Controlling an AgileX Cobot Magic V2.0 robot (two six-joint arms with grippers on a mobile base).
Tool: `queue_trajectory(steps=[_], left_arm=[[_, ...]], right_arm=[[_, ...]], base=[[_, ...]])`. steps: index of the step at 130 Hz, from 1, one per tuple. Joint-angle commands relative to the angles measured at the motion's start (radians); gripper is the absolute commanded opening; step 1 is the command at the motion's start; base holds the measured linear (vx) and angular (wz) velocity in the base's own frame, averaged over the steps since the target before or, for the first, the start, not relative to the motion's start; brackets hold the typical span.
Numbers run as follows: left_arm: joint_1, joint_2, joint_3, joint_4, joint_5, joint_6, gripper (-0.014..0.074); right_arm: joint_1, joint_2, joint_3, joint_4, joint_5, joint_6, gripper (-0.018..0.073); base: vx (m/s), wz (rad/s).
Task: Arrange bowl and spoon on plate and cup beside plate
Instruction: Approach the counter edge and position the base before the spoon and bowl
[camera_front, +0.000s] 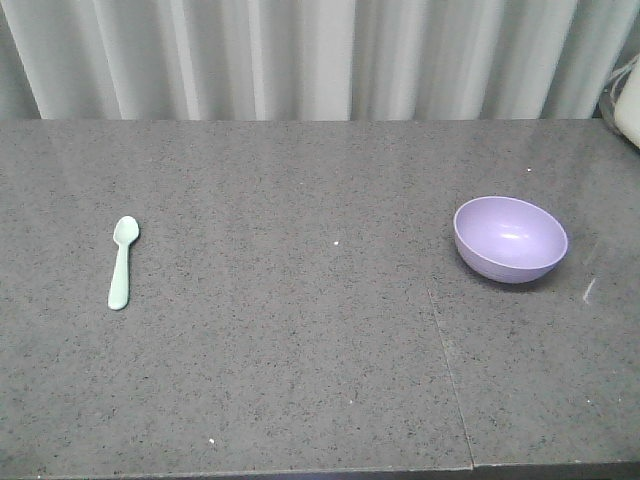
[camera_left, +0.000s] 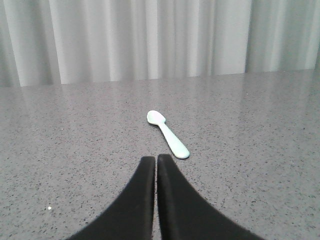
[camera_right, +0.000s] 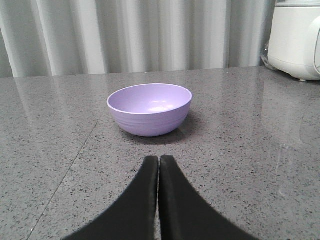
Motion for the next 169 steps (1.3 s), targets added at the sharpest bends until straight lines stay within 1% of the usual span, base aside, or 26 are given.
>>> queue_trajectory(steps=[1, 119, 123, 124, 127, 128, 131, 132, 141, 151, 156, 164, 169], left_arm=[[0.002, -0.016, 0.009, -0.006, -0.075, 0.000, -0.0007], [0.002, -0.016, 0.009, -0.006, -0.075, 0.000, -0.0007], [0.002, -0.016, 0.009, -0.001, -0.076, 0.001, -0.0007], [0.002, -0.016, 0.009, 0.013, -0.078, 0.007, -0.0007], [0.002, -0.016, 0.009, 0.023, -0.082, 0.012, -0.0007], [0.002, -0.016, 0.009, 0.040, -0.086, 0.021, -0.0007], [0.002, -0.016, 0.009, 0.050, -0.089, 0.026, -0.0007], [0.002, -0.016, 0.009, 0.058, -0.095, 0.024, -0.0007], [0.002, -0.014, 0.004, 0.052, -0.133, 0.000, -0.0007], [0.002, -0.012, -0.010, 0.029, -0.124, -0.038, -0.0007], [0.002, -0.001, -0.028, 0.015, -0.146, -0.060, -0.0007], [0.002, 0.030, -0.071, 0.012, -0.191, -0.063, -0.0007], [0.002, 0.054, -0.103, 0.012, -0.196, -0.063, -0.0007]], right_arm=[[-0.004, -0.003, 0.007, -0.003, -0.078, -0.002, -0.0007], [-0.004, -0.003, 0.007, -0.003, -0.078, -0.002, -0.0007], [-0.004, -0.003, 0.007, -0.012, -0.078, -0.009, -0.0007], [-0.004, -0.003, 0.007, -0.019, -0.078, -0.014, -0.0007], [-0.004, -0.003, 0.007, -0.031, -0.080, -0.021, -0.0007], [-0.004, -0.003, 0.007, -0.038, -0.080, -0.026, -0.0007], [-0.004, -0.003, 0.007, -0.046, -0.083, -0.030, -0.0007], [-0.004, -0.003, 0.006, -0.048, -0.086, -0.027, -0.0007], [-0.004, -0.002, -0.003, -0.025, -0.085, 0.000, -0.0007], [-0.004, 0.005, -0.031, 0.007, -0.053, 0.002, -0.0007], [-0.004, 0.019, -0.042, 0.014, -0.054, 0.002, -0.0007], [-0.004, 0.054, -0.062, 0.025, -0.082, 0.002, -0.0007], [-0.004, 0.081, -0.078, 0.027, -0.093, 0.002, -0.0007]], base=[[0.02, 0.00], [0.00, 0.00], [0.00, 0.00], [0.00, 0.00], [0.00, 0.00], [0.00, 0.00], [0.00, 0.00], [0.00, 0.00], [0.00, 0.00], [0.00, 0.00], [0.00, 0.00], [0.00, 0.00], [0.00, 0.00]])
